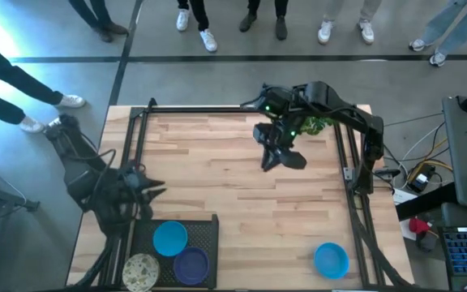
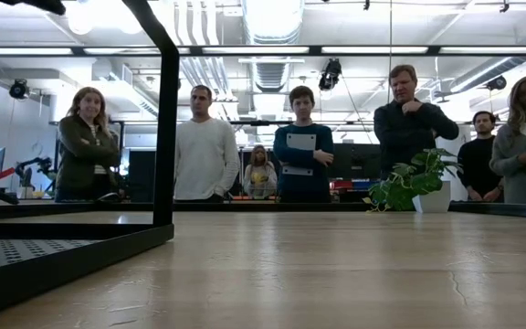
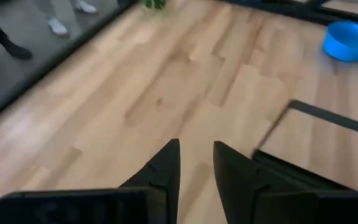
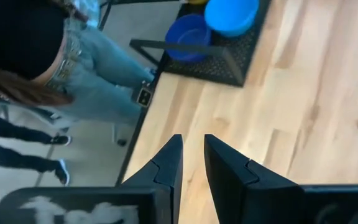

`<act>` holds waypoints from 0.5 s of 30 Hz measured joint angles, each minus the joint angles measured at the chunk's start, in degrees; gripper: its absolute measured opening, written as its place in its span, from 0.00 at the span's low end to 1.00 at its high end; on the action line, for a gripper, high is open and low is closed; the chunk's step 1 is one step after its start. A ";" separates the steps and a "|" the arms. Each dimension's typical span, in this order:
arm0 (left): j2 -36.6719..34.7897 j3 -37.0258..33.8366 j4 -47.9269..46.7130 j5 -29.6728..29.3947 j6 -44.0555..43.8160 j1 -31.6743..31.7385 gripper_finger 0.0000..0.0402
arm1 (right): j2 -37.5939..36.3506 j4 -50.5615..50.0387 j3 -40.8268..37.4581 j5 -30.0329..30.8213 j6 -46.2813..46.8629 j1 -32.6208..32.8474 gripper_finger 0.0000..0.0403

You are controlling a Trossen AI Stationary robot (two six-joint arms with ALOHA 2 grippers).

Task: Pick & Place Mini bowls
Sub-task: Stack the blue bowl on the blue bowl on the shelf

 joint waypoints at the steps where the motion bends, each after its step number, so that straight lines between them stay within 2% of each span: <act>1: -0.30 0.00 0.02 -0.74 1.03 0.63 0.22 | -0.10 0.24 -0.09 -0.04 -0.16 0.65 0.16; 8: -1.29 0.00 0.47 -3.65 6.53 5.59 0.22 | -4.65 0.27 -5.47 0.93 -0.19 5.42 0.15; 15: -1.41 0.00 2.47 -3.72 11.63 10.98 0.22 | -11.99 0.24 -15.24 11.64 8.21 10.81 0.15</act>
